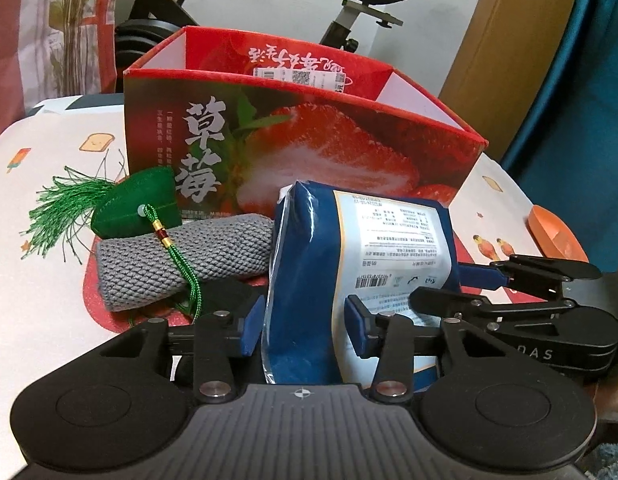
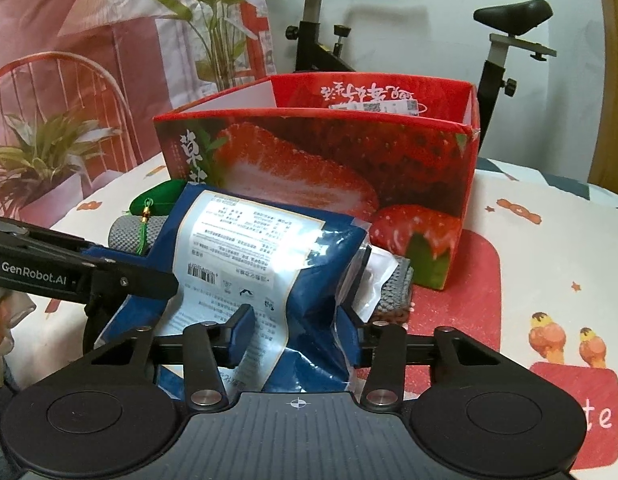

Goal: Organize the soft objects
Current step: 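Move the right tool to the blue-and-white package and grasp it, then carry the blue-and-white package with the right tool into the red box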

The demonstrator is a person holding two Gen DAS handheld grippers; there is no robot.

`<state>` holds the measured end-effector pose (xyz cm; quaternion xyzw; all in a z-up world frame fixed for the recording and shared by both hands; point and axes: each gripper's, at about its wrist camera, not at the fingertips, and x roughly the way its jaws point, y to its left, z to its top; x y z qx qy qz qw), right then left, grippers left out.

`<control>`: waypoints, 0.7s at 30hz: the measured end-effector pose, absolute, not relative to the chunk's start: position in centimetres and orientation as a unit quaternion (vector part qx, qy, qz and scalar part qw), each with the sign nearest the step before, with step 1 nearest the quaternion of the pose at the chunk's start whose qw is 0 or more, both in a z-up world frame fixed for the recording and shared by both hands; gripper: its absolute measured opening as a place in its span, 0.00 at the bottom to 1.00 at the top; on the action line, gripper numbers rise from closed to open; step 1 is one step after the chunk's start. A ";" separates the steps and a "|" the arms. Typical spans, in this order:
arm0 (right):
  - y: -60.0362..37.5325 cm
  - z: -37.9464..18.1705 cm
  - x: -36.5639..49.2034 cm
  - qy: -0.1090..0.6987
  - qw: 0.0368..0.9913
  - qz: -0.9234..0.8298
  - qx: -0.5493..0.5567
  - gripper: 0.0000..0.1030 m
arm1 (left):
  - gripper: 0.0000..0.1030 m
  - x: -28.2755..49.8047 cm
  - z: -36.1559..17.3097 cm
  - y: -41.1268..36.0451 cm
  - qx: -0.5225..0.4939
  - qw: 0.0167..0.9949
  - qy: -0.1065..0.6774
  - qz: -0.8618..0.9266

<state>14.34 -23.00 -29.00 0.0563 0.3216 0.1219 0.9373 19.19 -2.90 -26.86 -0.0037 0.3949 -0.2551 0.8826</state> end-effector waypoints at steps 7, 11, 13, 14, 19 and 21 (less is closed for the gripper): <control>-23.2 -29.1 14.4 0.325 0.936 0.122 0.058 0.37 | 0.34 19.3 -26.9 -2.9 -0.004 0.882 0.398 -0.254; -23.2 -28.9 14.2 0.320 0.937 0.124 0.059 0.34 | 0.29 19.1 -26.8 -2.7 -0.004 0.883 0.395 -0.253; -23.2 -28.7 14.1 0.317 0.938 0.124 0.059 0.30 | 0.27 19.1 -26.7 -2.7 -0.004 0.883 0.394 -0.254; -23.2 -28.7 14.1 0.316 0.939 0.124 0.059 0.29 | 0.25 19.1 -26.7 -2.7 -0.004 0.884 0.393 -0.254; -23.1 -28.5 13.9 0.311 0.940 0.124 0.058 0.27 | 0.25 18.9 -26.5 -2.7 -0.006 0.884 0.389 -0.261; -23.1 -28.4 13.8 0.309 0.941 0.125 0.057 0.27 | 0.25 18.9 -26.4 -2.7 -0.009 0.884 0.388 -0.263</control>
